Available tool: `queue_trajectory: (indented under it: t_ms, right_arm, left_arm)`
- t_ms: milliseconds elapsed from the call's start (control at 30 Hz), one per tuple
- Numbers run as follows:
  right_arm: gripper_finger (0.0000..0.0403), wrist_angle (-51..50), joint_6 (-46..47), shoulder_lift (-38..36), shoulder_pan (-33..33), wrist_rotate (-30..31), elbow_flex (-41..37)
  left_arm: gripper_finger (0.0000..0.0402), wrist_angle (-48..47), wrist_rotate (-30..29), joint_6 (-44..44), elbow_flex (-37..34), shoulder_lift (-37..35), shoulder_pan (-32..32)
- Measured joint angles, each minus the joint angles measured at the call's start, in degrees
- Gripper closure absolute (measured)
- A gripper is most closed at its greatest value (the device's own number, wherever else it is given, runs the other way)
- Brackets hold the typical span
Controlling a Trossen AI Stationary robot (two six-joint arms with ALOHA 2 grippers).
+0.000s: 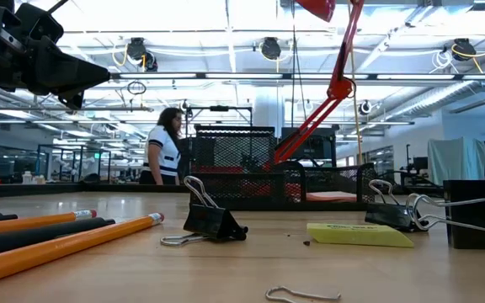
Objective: Pick and place office supplies into organizer
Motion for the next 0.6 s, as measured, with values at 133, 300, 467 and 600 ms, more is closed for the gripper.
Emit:
queue_trajectory:
  t_ms: [133, 300, 467, 600]
  right_arm:
    - [0.0402, 9.3, -1.4, -9.9, -0.3, -1.9, -10.7]
    - [0.0402, 29.1, -0.3, -21.2, -3.4, -15.8, -28.3]
    - [0.0402, 57.4, -2.6, -28.3, -6.9, -32.8, -45.8]
    - [0.0402, 69.3, -3.3, -34.1, -9.0, -36.1, -56.0]
  left_arm:
    - [0.0355, 0.0, 0.0, 0.0, 0.0, 0.0, 0.0]
    - [0.0355, 0.0, 0.0, 0.1, 0.0, 0.0, 0.0]
    - [0.0355, 0.0, 0.0, 1.4, 0.0, 0.0, 0.0]
    - [0.0355, 0.0, 0.0, 1.3, 0.0, 0.0, 0.0]
